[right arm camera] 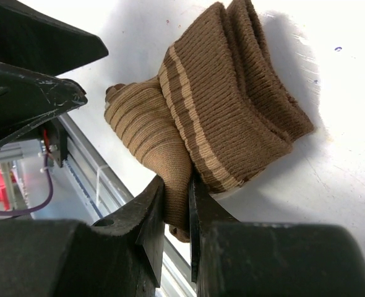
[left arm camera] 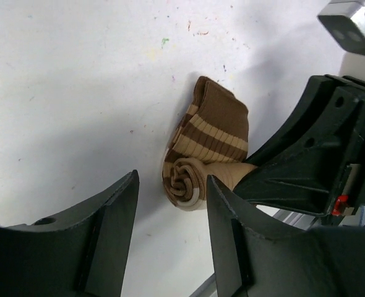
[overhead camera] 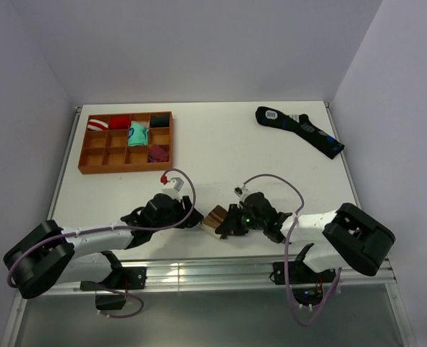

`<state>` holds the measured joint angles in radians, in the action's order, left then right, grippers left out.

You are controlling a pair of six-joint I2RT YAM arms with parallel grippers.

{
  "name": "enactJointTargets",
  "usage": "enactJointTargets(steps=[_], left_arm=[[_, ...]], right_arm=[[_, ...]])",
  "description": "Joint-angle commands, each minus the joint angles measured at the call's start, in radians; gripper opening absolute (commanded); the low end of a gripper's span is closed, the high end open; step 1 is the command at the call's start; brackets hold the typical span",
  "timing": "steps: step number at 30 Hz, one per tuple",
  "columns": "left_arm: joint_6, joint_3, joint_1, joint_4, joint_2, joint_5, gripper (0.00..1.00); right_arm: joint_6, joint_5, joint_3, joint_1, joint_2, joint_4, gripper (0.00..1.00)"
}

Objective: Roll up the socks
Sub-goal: Roll the sock at the center of the board.

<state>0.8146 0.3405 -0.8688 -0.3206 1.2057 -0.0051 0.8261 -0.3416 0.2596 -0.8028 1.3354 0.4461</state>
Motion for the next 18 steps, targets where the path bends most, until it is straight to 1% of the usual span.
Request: enactJointTargets(steps=[1,5,8,12,13,16,17,18], left_arm=[[-0.063,-0.024,0.002,-0.156,-0.011,0.014,0.53],[-0.095,-0.061,-0.015,-0.251,0.021,0.010,0.55],[-0.110,-0.078,-0.027,-0.279,0.032,0.010,0.56],[-0.132,-0.081,-0.033,-0.311,0.061,0.010,0.58],[-0.134,-0.081,-0.035,-0.317,0.067,0.010,0.64],[-0.129,-0.089,-0.039,-0.360,0.091,0.010,0.65],[-0.127,-0.096,-0.042,-0.374,0.098,0.013,0.72],[-0.123,-0.101,-0.042,-0.396,0.101,0.020,0.73]], right_arm=[[-0.008,-0.062,-0.033,0.028,0.042,-0.104,0.08],[0.007,-0.137,-0.043,0.071,0.085,-0.054,0.08],[0.019,-0.181,-0.046,0.089,0.122,-0.029,0.08],[0.027,-0.217,-0.060,0.119,0.131,-0.021,0.08],[0.028,-0.229,-0.060,0.129,0.134,-0.020,0.08],[0.011,-0.229,-0.049,0.155,0.134,-0.055,0.08],[0.007,-0.231,-0.046,0.159,0.136,-0.061,0.08],[0.007,-0.231,-0.042,0.165,0.137,-0.066,0.07]])
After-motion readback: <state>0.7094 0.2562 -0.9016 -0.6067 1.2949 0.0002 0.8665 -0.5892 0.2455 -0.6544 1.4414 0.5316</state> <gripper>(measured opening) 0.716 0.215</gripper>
